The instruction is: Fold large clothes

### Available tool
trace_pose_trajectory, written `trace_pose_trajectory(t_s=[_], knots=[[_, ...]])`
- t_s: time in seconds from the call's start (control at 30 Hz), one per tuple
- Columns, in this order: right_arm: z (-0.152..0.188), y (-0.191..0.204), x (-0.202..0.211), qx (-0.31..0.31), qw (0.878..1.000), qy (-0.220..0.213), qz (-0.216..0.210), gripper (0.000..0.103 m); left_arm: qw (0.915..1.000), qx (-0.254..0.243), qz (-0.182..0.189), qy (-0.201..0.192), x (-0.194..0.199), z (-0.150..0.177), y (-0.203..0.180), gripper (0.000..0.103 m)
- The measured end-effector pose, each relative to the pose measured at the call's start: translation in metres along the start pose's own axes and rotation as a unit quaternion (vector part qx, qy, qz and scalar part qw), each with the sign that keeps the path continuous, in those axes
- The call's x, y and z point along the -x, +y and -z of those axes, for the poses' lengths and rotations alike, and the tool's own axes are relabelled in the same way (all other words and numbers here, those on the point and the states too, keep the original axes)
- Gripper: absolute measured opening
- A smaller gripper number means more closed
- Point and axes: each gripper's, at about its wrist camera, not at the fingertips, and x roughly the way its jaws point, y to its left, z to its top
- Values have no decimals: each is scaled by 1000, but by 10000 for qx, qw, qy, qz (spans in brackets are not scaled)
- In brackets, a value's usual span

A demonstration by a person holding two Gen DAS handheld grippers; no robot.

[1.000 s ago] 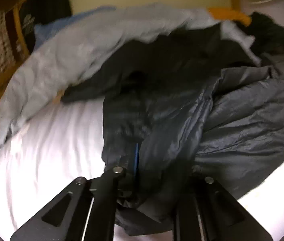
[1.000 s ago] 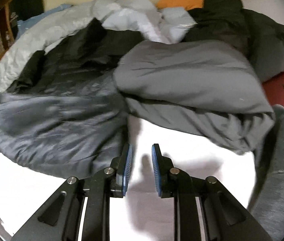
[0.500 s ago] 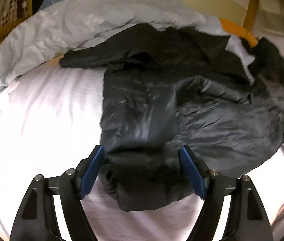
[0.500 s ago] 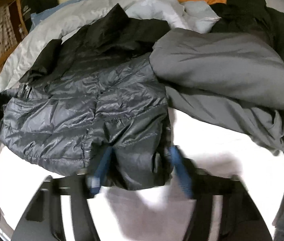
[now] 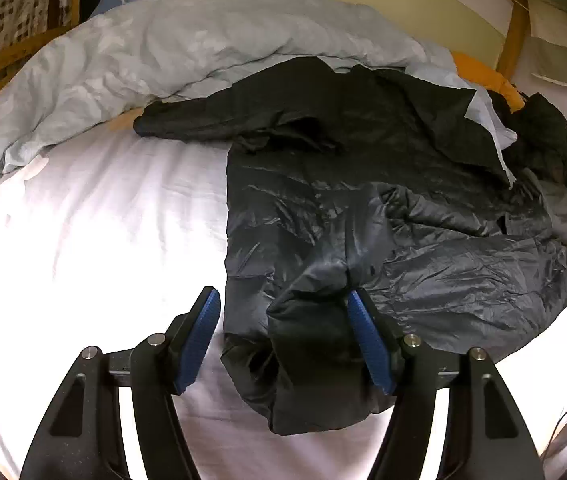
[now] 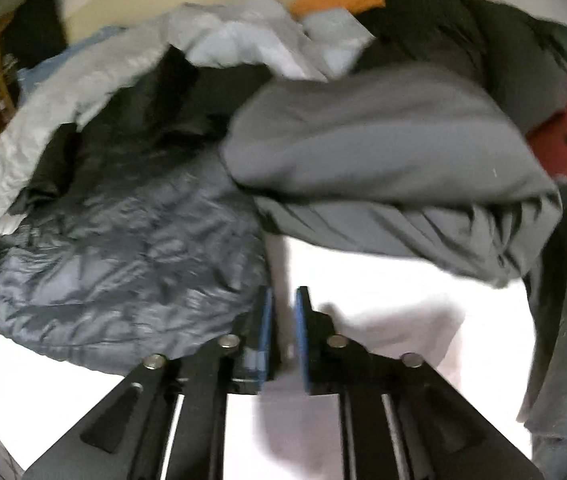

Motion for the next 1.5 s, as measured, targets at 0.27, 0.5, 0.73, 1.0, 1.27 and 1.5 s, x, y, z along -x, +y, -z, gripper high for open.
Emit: trace_pose_trajectory(t_s=[0.27,0.5,0.73,1.0,1.27,1.5], knots=[[11,8,-27,-69,9992,171,-366,89,9966,63,-617,540,-28,0,2,32],[12,8,-45,143,9989,307,-329,81,9956,303,-602,650,-33,-1,13,32],[12,9,-46,125,9982,341,-482,74,9899,110,918,1076,-24,14,-4,98],[17,20,-32,68,9987,141,-495,10,9887,313,1314,648,-8,19,-4,22],[22,9,40,-502,9925,45,-1118,9,9958,150,879,-195,80,38,-7,13],[52,15,56,-114,9987,215,-456,13,9972,-538,369,-375,88,62,-23,30]])
